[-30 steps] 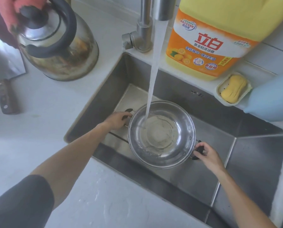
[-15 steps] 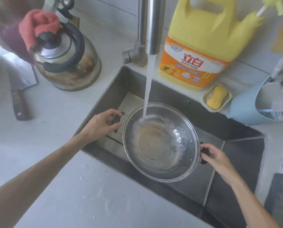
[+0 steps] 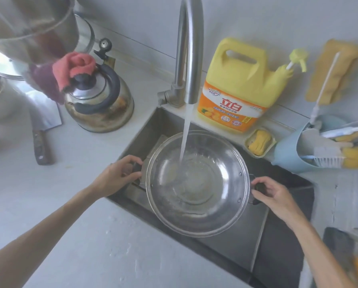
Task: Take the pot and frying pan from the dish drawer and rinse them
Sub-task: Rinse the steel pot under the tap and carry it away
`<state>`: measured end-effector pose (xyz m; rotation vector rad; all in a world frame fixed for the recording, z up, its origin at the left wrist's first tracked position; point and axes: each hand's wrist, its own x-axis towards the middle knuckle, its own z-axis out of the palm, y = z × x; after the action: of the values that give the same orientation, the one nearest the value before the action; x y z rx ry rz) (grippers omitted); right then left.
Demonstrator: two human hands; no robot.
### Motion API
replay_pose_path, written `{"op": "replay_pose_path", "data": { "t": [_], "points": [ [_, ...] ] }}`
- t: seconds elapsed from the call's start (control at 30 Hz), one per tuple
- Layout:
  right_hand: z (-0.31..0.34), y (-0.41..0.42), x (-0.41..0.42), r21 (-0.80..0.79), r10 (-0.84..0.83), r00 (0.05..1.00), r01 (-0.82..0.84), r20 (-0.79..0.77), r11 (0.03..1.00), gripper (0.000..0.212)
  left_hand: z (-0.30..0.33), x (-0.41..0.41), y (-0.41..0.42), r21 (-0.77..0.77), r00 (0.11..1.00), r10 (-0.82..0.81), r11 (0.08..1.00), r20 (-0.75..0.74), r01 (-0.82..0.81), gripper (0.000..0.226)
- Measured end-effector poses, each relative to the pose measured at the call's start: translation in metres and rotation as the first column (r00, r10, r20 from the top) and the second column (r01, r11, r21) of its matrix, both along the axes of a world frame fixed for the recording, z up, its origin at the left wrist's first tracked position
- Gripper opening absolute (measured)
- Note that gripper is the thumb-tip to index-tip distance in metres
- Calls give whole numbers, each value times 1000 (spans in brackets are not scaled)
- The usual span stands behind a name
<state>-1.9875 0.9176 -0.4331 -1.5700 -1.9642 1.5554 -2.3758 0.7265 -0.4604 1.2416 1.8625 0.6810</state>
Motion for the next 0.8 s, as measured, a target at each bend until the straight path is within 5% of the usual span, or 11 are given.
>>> {"op": "replay_pose_path", "data": {
  "t": [0.3, 0.67, 0.8],
  "points": [
    [-8, -8, -25, -68, 37, 999, -36, 18, 997, 17, 57, -18, 23, 288, 985, 169, 946, -37, -151, 20],
    [27, 7, -14, 112, 15, 1000, -17, 18, 994, 25, 6, -2, -5, -53, 999, 44, 998, -32, -46, 26],
    [35, 12, -10, 185, 16, 1000, -15, -4, 983, 23, -4, 12, -3, -25, 996, 74, 997, 42, -72, 31]
  ]
}}
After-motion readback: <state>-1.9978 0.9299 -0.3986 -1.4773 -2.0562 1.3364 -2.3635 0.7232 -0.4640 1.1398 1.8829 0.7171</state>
